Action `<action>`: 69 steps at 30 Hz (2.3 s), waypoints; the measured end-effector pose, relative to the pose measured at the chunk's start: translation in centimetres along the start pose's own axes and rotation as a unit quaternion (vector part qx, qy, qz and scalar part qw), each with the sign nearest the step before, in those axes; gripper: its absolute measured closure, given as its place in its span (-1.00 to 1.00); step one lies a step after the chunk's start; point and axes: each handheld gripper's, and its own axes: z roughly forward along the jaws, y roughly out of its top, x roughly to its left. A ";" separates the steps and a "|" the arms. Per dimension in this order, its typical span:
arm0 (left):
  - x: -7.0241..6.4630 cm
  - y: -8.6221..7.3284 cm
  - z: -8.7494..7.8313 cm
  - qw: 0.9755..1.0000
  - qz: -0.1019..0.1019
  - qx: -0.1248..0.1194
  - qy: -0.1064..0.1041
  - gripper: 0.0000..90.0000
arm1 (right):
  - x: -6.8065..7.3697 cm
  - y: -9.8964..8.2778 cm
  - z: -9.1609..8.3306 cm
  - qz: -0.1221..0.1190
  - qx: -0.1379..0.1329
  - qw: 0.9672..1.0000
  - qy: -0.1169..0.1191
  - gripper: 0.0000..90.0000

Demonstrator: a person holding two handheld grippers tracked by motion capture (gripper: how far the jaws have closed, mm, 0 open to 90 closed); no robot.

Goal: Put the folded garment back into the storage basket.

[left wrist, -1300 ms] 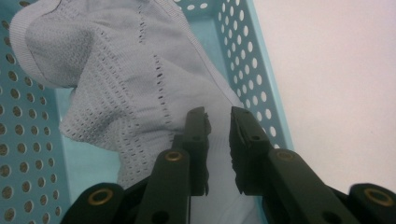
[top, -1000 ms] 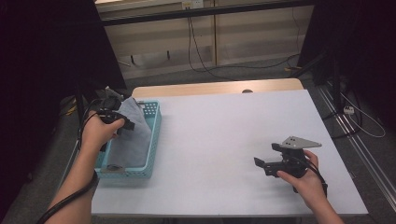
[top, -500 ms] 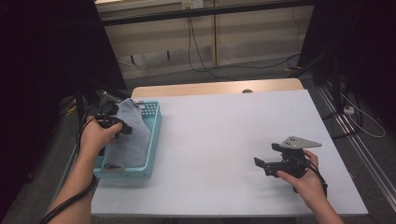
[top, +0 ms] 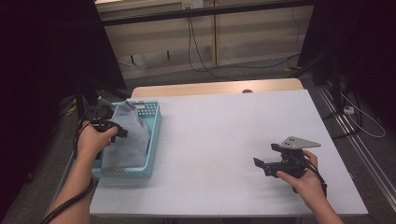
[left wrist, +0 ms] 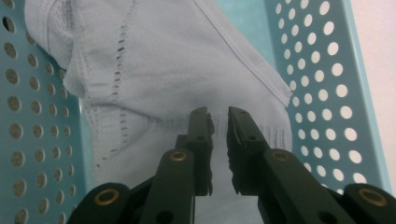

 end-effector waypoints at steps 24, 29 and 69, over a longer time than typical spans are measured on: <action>1.0 1.3 3.1 1.000 -0.013 -0.022 0.015 1.00 | 0.4 0.1 0.1 -0.007 0.002 1.000 0.006 -0.80; 1.4 1.0 4.0 1.000 -0.023 -0.014 0.016 1.00 | 0.3 0.1 0.1 -0.005 0.002 1.000 0.005 -0.80; 3.1 2.9 8.5 0.999 -0.050 -0.018 0.000 1.00 | 0.9 0.1 0.6 -0.009 0.008 1.000 0.011 -0.80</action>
